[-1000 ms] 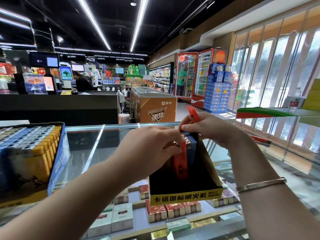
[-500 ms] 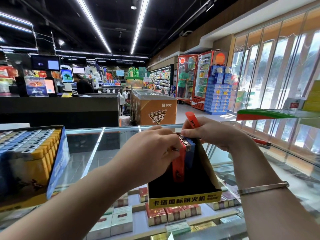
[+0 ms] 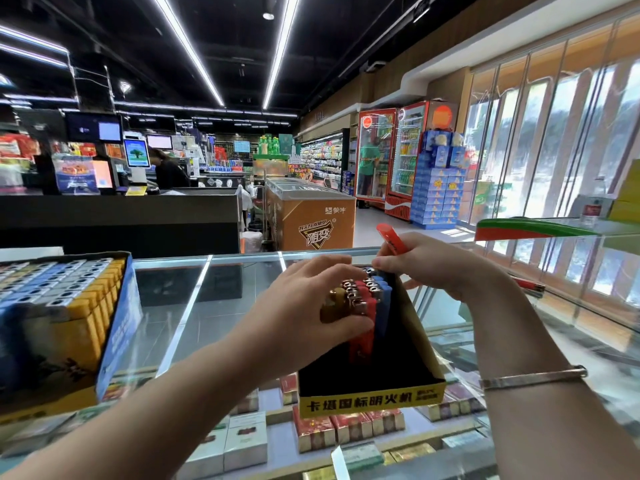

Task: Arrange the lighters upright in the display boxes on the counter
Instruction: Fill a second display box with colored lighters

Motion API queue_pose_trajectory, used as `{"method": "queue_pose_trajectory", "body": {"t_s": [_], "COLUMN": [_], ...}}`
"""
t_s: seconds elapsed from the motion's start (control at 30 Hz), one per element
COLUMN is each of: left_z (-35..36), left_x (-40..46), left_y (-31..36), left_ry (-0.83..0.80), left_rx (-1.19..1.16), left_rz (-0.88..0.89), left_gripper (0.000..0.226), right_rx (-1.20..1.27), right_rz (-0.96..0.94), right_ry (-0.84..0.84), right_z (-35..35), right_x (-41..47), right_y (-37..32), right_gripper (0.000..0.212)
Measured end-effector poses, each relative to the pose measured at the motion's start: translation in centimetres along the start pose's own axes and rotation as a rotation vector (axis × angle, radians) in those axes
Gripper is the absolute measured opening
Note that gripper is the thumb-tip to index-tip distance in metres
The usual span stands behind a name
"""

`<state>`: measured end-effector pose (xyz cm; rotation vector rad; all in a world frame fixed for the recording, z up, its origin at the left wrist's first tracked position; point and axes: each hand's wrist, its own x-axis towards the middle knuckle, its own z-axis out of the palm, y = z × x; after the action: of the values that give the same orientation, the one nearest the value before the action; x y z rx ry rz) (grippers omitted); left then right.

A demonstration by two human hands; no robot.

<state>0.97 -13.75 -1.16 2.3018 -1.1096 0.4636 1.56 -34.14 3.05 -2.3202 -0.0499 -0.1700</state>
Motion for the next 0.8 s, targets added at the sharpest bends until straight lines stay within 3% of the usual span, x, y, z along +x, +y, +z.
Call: {"method": "queue_pose_trajectory", "body": {"t_s": [0.23,0.43,0.7,0.8], "left_z": [0.58,0.53,0.49,0.55], "left_x": [0.04,0.09,0.08,0.08], "left_y": [-0.69,-0.73,-0.73,-0.8], "left_ry": [-0.09,-0.103,-0.118,-0.11], "left_rx": [0.064,0.099,0.123,0.125], "left_rz": [-0.043,-0.026,-0.03,-0.021], "left_gripper": [0.074,0.073,0.071,0.072], "right_rx": [-0.028,0.071,-0.038,-0.022], "right_rz": [-0.059,-0.072,0.075,0.04], "right_ry": [0.032,0.041,0.033,0.016], "right_z": [0.13,0.27,-0.02,-0.01], "right_x": [-0.2,-0.04,0.08,-0.1], "right_y": [-0.2,-0.35,-0.11,-0.39], "right_gripper": [0.014,0.016,0.015,0.013]}}
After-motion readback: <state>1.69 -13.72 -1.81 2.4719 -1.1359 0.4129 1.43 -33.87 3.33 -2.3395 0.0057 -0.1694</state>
